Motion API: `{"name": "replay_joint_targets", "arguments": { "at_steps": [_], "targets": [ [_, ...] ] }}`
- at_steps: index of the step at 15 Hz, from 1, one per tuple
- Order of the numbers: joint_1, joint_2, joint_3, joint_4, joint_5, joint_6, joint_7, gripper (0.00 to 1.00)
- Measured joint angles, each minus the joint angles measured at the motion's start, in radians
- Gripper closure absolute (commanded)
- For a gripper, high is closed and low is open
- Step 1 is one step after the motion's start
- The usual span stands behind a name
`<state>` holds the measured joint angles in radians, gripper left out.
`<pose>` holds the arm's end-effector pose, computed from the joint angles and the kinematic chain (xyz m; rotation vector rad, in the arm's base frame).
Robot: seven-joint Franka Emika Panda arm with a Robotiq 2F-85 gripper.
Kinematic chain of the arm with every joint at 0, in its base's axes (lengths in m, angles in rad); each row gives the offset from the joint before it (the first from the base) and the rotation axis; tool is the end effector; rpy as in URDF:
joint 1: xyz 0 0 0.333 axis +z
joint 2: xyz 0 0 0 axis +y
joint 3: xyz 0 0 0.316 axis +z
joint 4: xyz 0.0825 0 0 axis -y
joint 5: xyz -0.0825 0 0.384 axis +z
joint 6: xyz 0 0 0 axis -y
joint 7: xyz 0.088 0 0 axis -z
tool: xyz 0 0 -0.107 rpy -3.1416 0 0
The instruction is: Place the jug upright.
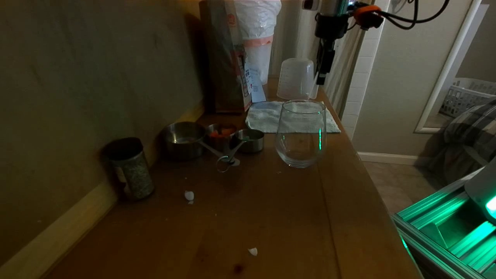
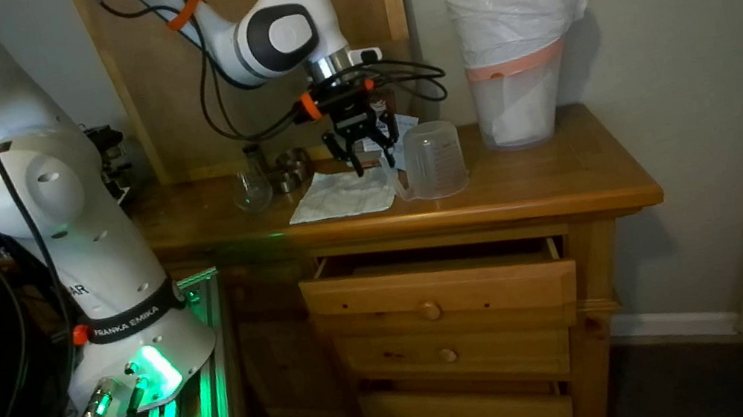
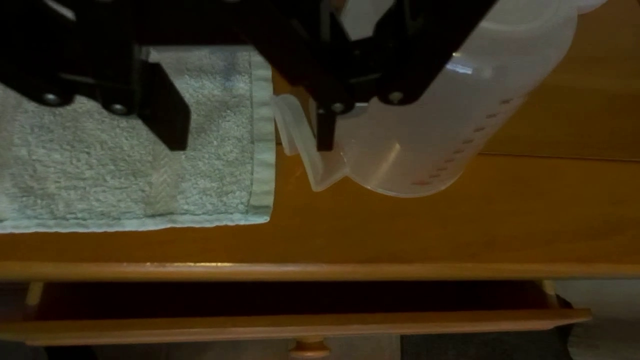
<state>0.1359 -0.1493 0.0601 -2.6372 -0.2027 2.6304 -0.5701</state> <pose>0.4263 0.0891 0.3092 2.6704 1.3498 0.1740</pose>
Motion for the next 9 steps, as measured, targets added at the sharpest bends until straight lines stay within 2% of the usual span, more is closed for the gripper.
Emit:
{"name": "replay_joint_targets", "arguments": {
  "at_steps": [2, 3, 4, 5, 6, 7, 8, 9],
  "targets": [
    [-0.004, 0.007, 0.000, 0.000, -0.004, 0.004, -0.005, 0.15],
    [-0.005, 0.010, 0.000, 0.001, -0.005, 0.006, -0.007, 0.19],
    [-0.007, 0.012, -0.001, 0.001, -0.006, 0.008, -0.008, 0.41],
    [-0.008, 0.014, -0.001, 0.001, -0.007, 0.010, -0.010, 0.47],
    [-0.010, 0.015, -0.001, 0.002, -0.010, 0.011, -0.011, 0.48],
    [-0.011, 0.016, -0.001, 0.003, -0.013, 0.012, -0.013, 0.11],
    [-0.013, 0.018, -0.001, 0.004, -0.016, 0.012, -0.013, 0.12],
    [-0.014, 0.019, -0.001, 0.006, -0.018, 0.013, -0.014, 0.08]
  ]
}}
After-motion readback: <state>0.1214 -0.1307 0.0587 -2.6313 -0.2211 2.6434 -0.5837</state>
